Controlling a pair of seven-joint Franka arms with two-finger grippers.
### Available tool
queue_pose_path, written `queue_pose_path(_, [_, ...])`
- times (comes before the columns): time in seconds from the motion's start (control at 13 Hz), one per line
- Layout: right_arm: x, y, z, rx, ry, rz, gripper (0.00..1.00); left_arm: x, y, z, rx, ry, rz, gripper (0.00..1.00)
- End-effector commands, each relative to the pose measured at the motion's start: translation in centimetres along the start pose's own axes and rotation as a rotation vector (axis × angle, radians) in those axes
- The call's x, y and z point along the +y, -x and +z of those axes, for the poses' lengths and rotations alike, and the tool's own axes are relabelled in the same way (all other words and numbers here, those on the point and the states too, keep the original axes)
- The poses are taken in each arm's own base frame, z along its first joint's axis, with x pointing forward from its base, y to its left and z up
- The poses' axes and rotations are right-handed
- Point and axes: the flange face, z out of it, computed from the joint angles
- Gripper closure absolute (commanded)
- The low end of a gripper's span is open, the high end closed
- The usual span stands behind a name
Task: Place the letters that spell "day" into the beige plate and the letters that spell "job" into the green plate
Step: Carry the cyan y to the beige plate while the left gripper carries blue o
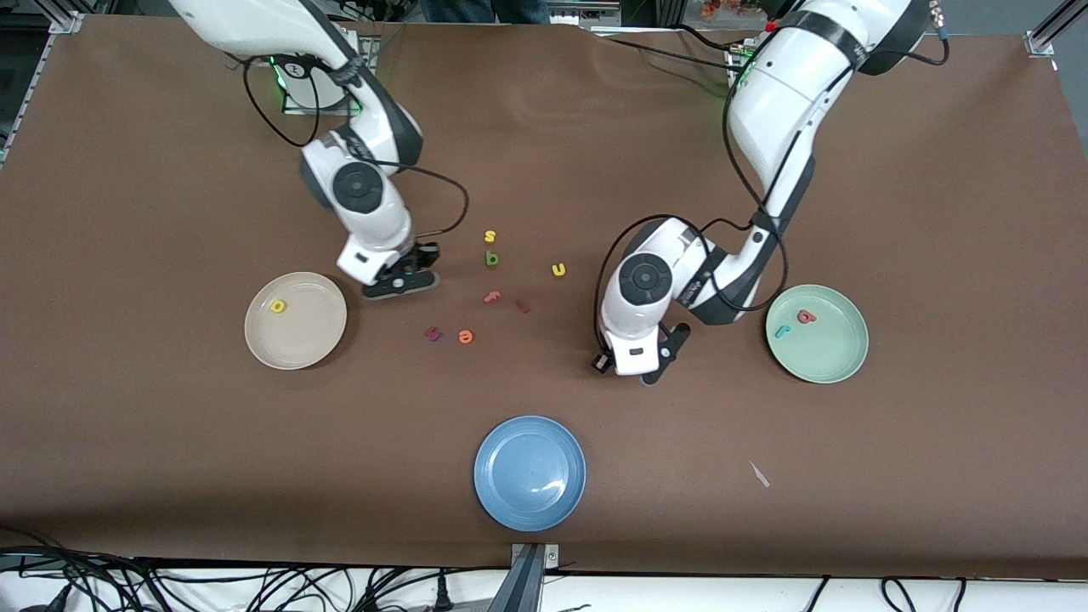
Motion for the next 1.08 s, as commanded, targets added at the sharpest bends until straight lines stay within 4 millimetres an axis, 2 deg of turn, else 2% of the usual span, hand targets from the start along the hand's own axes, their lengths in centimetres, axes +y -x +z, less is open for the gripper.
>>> queue_pose_path(0.0, [5.3, 0.2, -1.8, -0.025, 0.021, -0.087, 0.88, -2.0, -5.7, -6.1, -0.081, -0.053, 0.084, 1.00])
queue_pose_path(0.08, [8.2, 0.1, -1.6, -0.035, 0.023, -0.113, 0.88, -3.2, -7.9, -7.6, -0.105, -0.088, 0.133, 1.00])
queue_pose_path(0.23, [14.1, 0.1, -1.0, -0.041, 0.028, -0.185, 0.86, -6.2, -12.0, -9.5, -0.175, -0.185, 0.254, 1.00])
queue_pose_path(0.31, [16.2, 0.1, -0.7, -0.037, 0.033, -0.203, 0.85, -8.0, -14.2, -10.2, -0.215, -0.240, 0.321, 1.00])
queue_pose_path(0.38, [17.0, 0.1, -0.5, -0.035, 0.032, -0.215, 0.81, -9.6, -16.4, -10.3, -0.251, -0.269, 0.377, 1.00])
queue_pose_path(0.46, [17.5, 0.3, 0.0, -0.040, 0.031, -0.207, 0.71, -10.9, -18.7, -10.1, -0.276, -0.268, 0.421, 1.00])
queue_pose_path(0.54, [17.3, 0.2, 0.0, -0.039, 0.029, -0.203, 0.62, -12.2, -20.6, -9.6, -0.297, -0.266, 0.449, 1.00])
queue_pose_path(0.62, [17.2, 0.2, -0.1, -0.039, 0.028, -0.191, 0.39, -13.9, -22.7, -8.9, -0.321, -0.269, 0.476, 1.00])
queue_pose_path(0.69, [16.8, 0.2, -0.2, -0.038, 0.019, -0.155, 0.24, -15.6, -24.6, -8.4, -0.344, -0.266, 0.503, 1.00])
queue_pose_path(0.77, [15.7, 0.1, -0.3, -0.037, 0.004, -0.130, 0.20, -17.4, -26.2, -7.8, -0.370, -0.263, 0.541, 1.00])
queue_pose_path(0.92, [11.5, -0.2, -0.7, -0.032, -0.019, -0.080, 0.20, -20.2, -28.3, -6.4, -0.417, -0.260, 0.589, 1.00])
queue_pose_path(1.0, [8.3, -0.2, -0.9, -0.031, -0.030, -0.034, 0.20, -21.3, -28.9, -5.7, -0.438, -0.260, 0.607, 1.00])
